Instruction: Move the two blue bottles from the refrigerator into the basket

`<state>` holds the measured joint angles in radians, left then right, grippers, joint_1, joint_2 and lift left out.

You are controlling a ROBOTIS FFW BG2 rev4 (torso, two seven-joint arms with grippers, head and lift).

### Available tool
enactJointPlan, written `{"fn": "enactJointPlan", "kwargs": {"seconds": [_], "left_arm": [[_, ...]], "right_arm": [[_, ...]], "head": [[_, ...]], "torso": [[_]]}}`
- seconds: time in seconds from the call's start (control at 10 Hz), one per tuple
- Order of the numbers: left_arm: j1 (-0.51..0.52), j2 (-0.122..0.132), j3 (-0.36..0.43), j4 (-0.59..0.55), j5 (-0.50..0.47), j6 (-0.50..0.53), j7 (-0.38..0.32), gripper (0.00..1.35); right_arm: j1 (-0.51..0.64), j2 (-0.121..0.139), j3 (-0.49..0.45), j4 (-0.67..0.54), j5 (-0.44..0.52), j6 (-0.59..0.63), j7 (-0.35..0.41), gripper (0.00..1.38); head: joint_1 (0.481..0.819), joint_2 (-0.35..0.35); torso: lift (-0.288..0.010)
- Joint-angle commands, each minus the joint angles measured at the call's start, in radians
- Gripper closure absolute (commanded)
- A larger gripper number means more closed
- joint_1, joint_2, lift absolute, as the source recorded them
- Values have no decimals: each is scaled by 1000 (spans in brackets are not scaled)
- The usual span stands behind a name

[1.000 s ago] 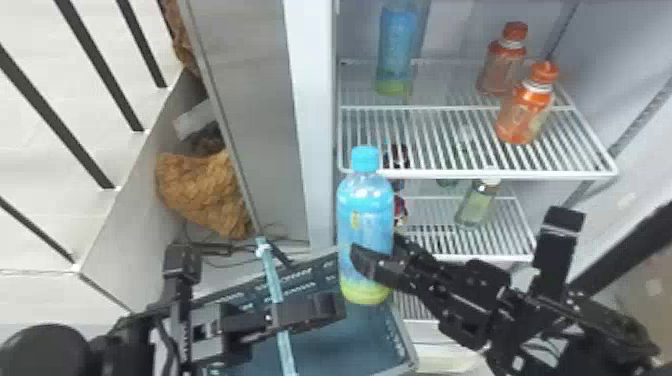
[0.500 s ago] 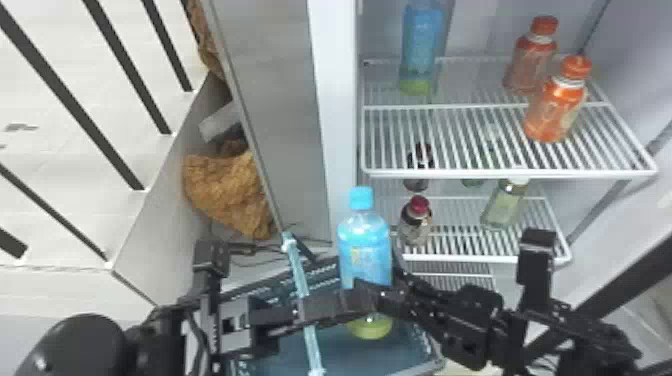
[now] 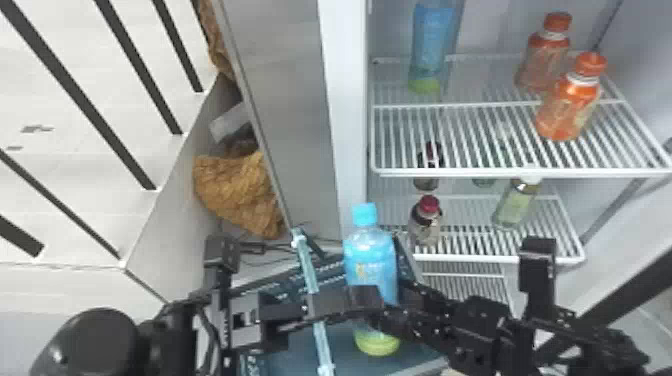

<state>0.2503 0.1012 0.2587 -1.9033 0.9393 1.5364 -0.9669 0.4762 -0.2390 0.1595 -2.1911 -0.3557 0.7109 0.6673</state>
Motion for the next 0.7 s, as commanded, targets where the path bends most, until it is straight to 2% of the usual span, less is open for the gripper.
{"fn": "enactJointPlan", "kwargs": {"seconds": [0.0,0.1,0.2,0.6], "left_arm": [[0,0,-1,0,0,0,0,1202],[0,2,-1,0,0,0,0,1202],[0,2,-1,0,0,0,0,1202],[0,3,-5,0,2,0,0,1202]], "right_arm": [[5,0,-4,-14,5,6,0,159],[7,0,-10,-21,11,6,0,65],[15,1,-14,-29,13,6,0,111],[37,12,-66,-58,35,-24,-2,121]], "head": [[695,98],[695,98],[695,95],[695,74]], "torso": [[-10],[-10],[-10],[-10]]}}
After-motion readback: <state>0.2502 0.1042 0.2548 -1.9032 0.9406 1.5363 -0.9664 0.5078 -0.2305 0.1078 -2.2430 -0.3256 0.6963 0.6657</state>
